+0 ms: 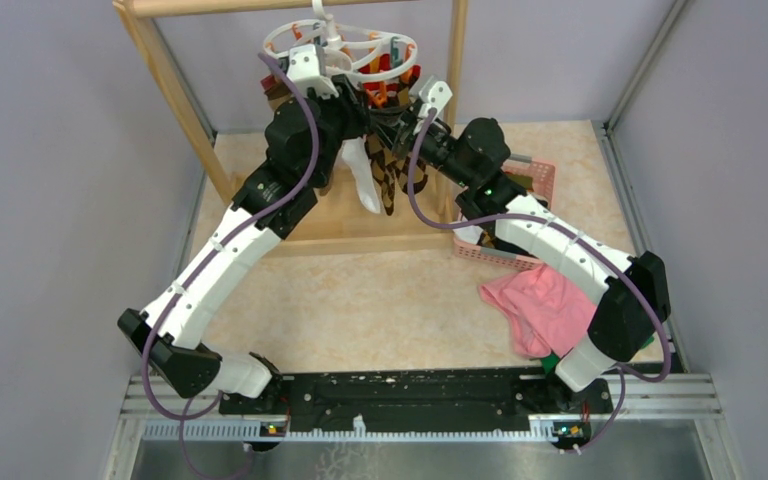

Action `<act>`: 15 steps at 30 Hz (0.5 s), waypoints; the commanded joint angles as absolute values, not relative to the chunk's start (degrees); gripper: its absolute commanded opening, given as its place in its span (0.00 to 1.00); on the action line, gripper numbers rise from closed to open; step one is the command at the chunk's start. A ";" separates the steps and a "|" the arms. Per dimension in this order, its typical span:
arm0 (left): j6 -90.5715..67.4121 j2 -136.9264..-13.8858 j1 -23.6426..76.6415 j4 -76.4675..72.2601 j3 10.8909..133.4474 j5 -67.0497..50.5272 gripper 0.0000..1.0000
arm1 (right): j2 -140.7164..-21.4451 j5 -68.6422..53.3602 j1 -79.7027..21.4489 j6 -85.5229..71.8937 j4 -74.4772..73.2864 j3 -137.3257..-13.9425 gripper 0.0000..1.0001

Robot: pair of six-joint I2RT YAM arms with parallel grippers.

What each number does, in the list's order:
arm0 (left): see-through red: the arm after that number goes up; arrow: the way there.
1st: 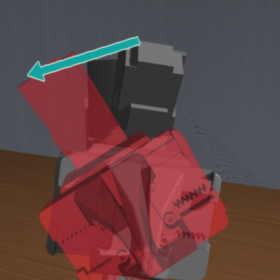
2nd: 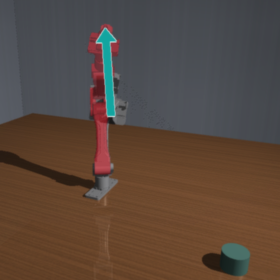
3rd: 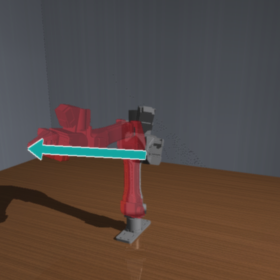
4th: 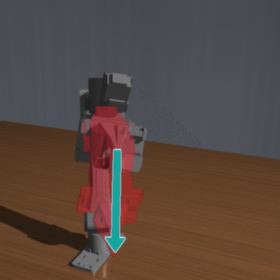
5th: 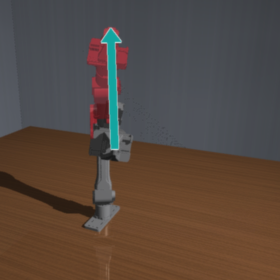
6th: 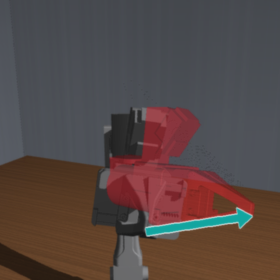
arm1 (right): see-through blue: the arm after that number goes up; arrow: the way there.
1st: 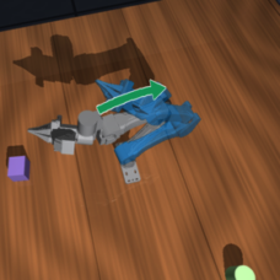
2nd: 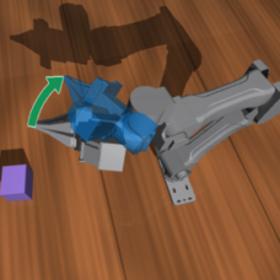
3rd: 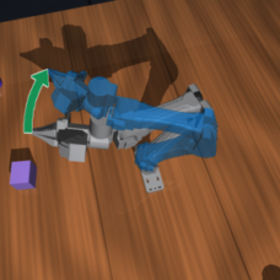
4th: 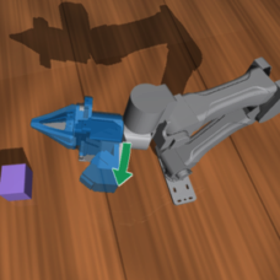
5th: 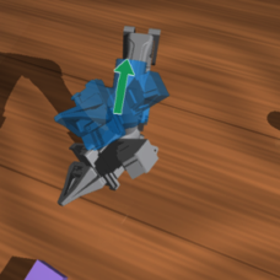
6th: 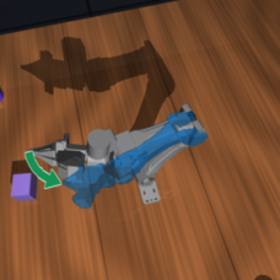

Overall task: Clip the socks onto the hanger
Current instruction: Clamp the sock onto the hanger.

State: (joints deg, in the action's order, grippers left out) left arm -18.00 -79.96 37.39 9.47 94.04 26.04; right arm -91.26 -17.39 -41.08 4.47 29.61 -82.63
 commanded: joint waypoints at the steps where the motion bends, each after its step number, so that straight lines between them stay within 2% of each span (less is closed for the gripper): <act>1: -17.84 -77.47 37.28 7.13 93.53 25.13 0.49 | -90.69 -16.94 -40.73 4.57 32.85 -84.45 0.00; 5: -17.93 -76.84 37.33 7.07 93.24 25.22 0.52 | -90.47 -16.88 -40.78 4.40 33.01 -84.16 0.00; 11: -18.15 -73.79 37.31 5.71 90.55 23.57 0.73 | -88.88 -16.08 -40.68 4.07 34.91 -81.05 0.00; 15: -18.26 -69.92 37.27 4.11 86.37 21.28 0.86 | -87.14 -14.59 -40.63 3.78 36.16 -77.89 0.25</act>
State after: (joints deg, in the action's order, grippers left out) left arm -18.04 -74.87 37.39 8.60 89.62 24.05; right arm -90.72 -16.25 -41.08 4.14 32.23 -80.14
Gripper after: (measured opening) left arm 0.798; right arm 0.160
